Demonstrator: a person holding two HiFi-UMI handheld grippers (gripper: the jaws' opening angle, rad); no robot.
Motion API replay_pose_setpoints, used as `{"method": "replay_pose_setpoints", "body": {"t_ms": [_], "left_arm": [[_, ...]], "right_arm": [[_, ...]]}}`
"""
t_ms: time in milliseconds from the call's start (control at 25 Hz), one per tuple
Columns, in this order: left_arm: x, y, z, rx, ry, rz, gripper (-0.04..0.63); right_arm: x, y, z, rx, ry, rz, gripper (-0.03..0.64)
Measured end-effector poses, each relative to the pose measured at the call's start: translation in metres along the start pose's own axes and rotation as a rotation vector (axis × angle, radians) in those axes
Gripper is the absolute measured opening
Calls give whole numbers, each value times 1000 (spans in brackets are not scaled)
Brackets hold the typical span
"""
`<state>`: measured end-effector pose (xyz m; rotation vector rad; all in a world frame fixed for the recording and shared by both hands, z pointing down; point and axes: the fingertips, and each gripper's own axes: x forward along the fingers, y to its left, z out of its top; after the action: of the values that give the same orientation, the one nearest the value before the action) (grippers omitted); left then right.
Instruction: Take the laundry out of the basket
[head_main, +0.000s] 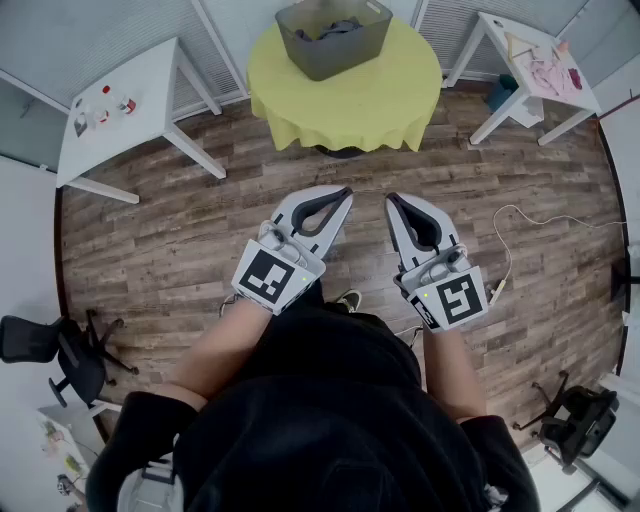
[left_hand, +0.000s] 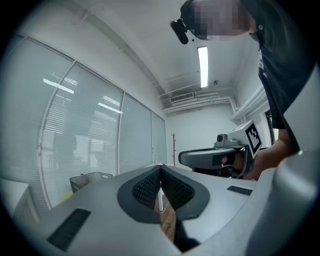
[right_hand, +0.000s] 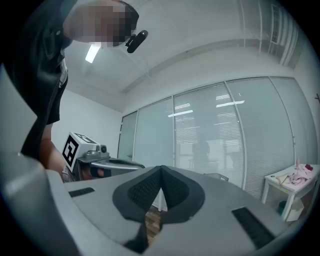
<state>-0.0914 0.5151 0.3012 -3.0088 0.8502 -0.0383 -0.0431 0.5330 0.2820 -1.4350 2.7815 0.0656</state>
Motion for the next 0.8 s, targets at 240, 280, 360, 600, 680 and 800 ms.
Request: {"method": "replay_pose_setpoints", "body": {"t_ms": [240,280,360,600,680,800], "left_arm": [[-3,-8,0,5,6,19,11],[-2,-10,0,9,9,14,11],[-3,-11,-1,10,18,10,11],[7,-1,0,2,20,18,11],[12,5,0,-8,14,16,11],[16,15,-4,-1,28,-11,11]], "right_arm": [[-12,3,-1,6,4,7,21],[-13,3,-1,3,5,5,21],[-15,2,-1,4,-1,6,21],[-7,-9,0,22,-17,1,23],[-2,-14,-3,26,-9,-7,23],[9,-17,-5,24,5,-13,23]]}}
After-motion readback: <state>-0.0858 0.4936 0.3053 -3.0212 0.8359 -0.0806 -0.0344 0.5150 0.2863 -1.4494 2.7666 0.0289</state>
